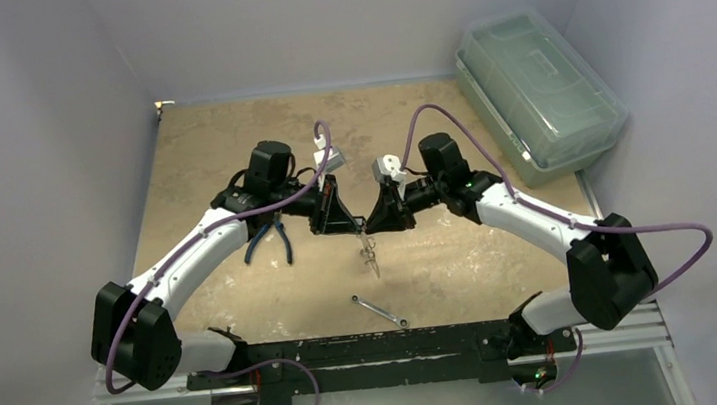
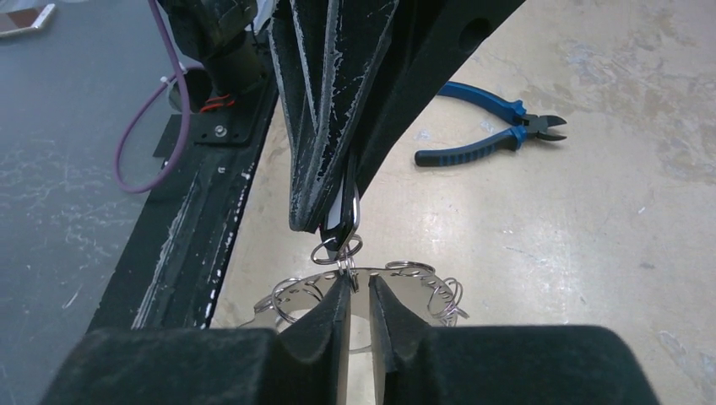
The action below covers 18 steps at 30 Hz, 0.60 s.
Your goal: Remove the keys from the keyring
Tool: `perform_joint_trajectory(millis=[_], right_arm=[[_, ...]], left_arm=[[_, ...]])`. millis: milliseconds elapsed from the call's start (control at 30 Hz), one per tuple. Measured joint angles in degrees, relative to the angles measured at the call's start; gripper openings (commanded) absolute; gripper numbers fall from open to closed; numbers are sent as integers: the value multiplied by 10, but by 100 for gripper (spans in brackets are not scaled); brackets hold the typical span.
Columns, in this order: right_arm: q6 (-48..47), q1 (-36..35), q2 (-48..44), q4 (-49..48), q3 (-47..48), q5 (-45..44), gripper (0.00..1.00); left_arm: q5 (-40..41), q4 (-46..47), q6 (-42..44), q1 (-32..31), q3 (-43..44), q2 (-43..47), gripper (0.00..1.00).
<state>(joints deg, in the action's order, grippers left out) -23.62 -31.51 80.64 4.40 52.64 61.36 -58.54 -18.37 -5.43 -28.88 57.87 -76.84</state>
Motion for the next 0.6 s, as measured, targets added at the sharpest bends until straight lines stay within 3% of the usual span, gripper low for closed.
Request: perform_joint_trajectory(millis=[133, 600], right_arm=[[1, 0, 0, -5, -3, 12, 0], [-31, 0, 0, 38, 0, 21, 0]], left_arm=[[0, 1, 0, 0, 0, 0, 0], [23, -47, 21, 2, 12, 0, 0]])
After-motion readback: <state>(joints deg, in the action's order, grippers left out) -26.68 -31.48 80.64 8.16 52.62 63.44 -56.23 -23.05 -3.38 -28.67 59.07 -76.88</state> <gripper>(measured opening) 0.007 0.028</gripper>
